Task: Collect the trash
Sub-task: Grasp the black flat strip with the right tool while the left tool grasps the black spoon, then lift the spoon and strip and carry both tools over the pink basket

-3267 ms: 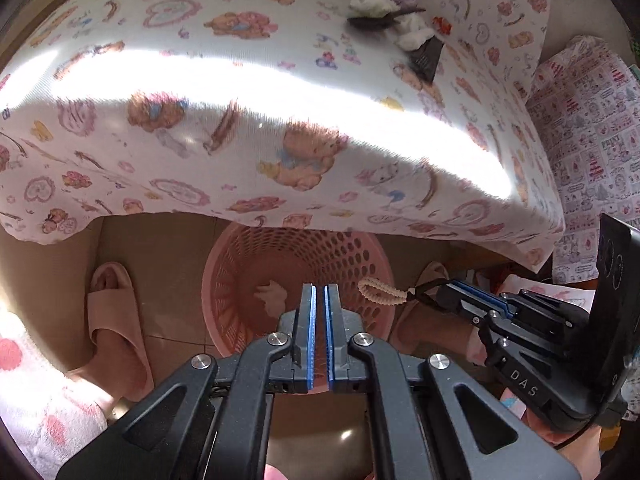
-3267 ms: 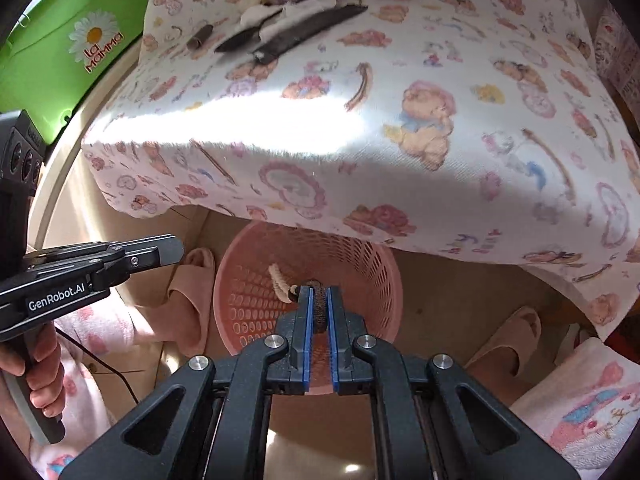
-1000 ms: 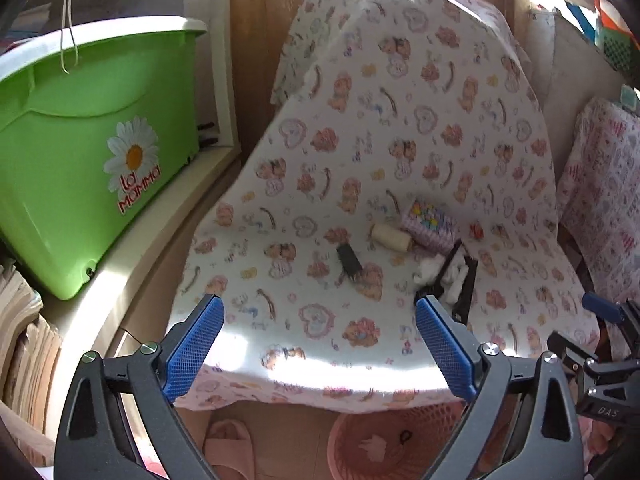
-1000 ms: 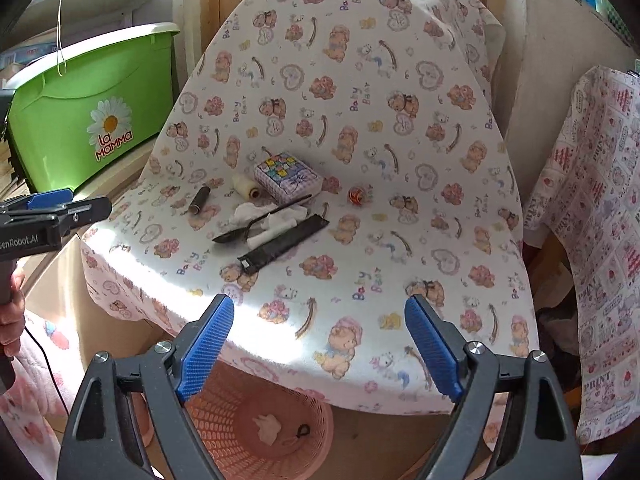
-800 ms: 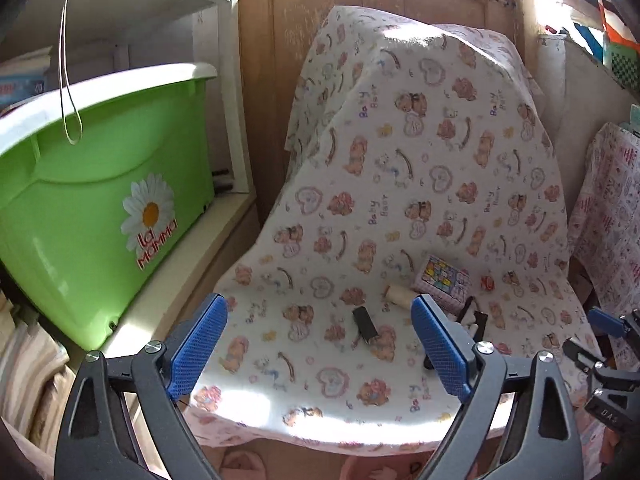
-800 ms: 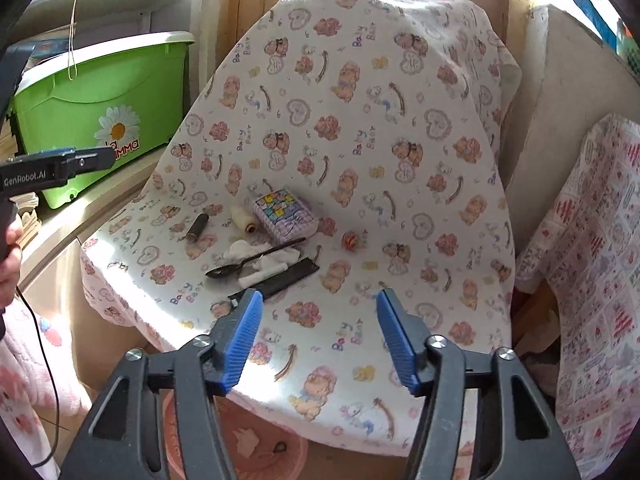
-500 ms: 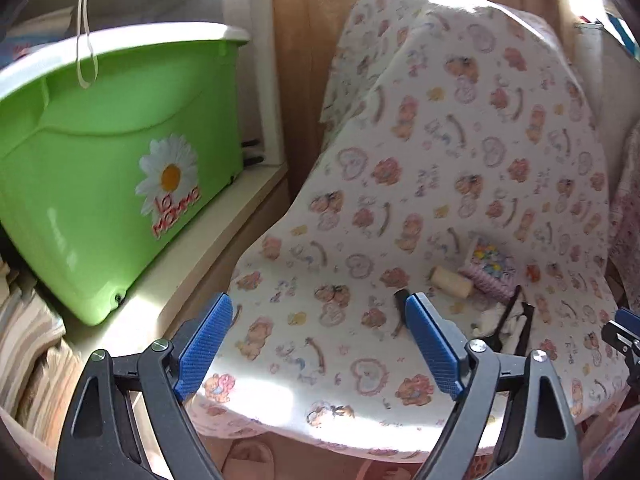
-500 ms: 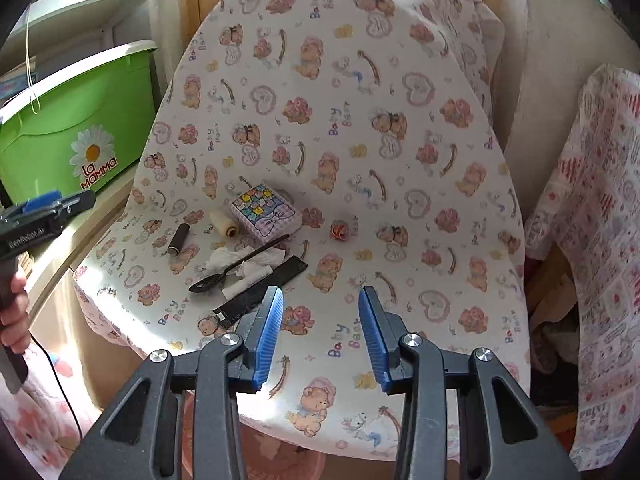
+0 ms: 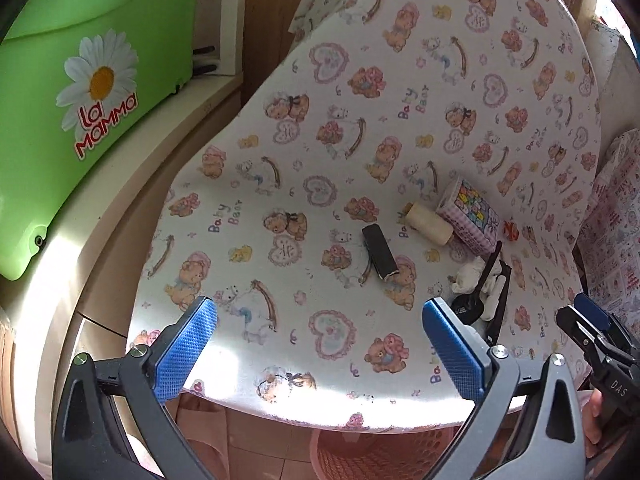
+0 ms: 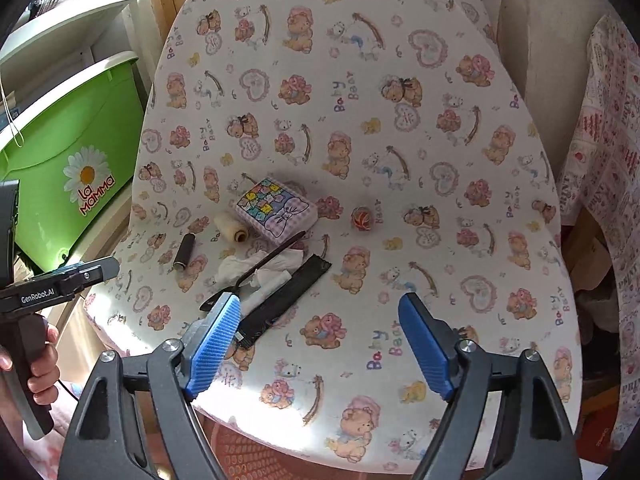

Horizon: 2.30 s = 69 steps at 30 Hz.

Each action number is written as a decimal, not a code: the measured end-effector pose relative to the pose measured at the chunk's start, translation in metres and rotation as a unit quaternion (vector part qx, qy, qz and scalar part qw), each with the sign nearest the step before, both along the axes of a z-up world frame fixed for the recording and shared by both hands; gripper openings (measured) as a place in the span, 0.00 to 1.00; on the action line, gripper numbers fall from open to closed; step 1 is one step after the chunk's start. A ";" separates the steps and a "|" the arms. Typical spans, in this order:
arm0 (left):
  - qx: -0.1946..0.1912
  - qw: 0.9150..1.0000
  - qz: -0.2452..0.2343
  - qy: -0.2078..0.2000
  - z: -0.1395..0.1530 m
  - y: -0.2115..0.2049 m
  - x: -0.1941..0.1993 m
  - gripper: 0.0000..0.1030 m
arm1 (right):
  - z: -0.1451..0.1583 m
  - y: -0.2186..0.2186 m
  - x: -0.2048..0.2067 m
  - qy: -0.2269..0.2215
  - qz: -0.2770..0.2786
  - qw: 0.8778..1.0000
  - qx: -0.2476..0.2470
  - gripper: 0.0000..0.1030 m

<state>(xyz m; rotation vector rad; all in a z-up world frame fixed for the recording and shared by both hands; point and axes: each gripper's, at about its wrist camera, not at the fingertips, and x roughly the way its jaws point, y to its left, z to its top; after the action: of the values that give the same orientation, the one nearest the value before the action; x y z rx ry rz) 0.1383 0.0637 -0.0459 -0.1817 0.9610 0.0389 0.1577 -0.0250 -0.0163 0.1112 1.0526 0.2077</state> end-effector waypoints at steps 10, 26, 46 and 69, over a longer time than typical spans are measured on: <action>-0.041 0.999 0.003 0.028 -0.006 0.003 0.011 0.99 | -0.035 0.049 -0.004 0.010 0.041 0.998 -0.047 0.82; -0.060 0.992 -0.111 0.000 -0.016 -0.047 0.026 0.70 | -0.045 0.028 0.002 0.032 0.020 0.999 -0.035 0.12; -0.046 0.981 -0.188 -0.020 -0.035 -0.101 0.022 0.21 | -0.027 -0.005 -0.010 0.033 0.011 0.999 -0.022 0.02; -0.068 0.968 -0.207 -0.128 0.024 -0.097 -0.023 0.04 | -0.037 0.004 0.004 0.016 -0.010 0.999 -0.041 0.70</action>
<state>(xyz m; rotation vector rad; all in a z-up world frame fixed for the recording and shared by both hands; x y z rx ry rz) 0.1152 -0.0334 -0.0215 -0.1054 0.7273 -0.4270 0.1621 -0.0210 -0.0530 0.0500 1.0894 0.1453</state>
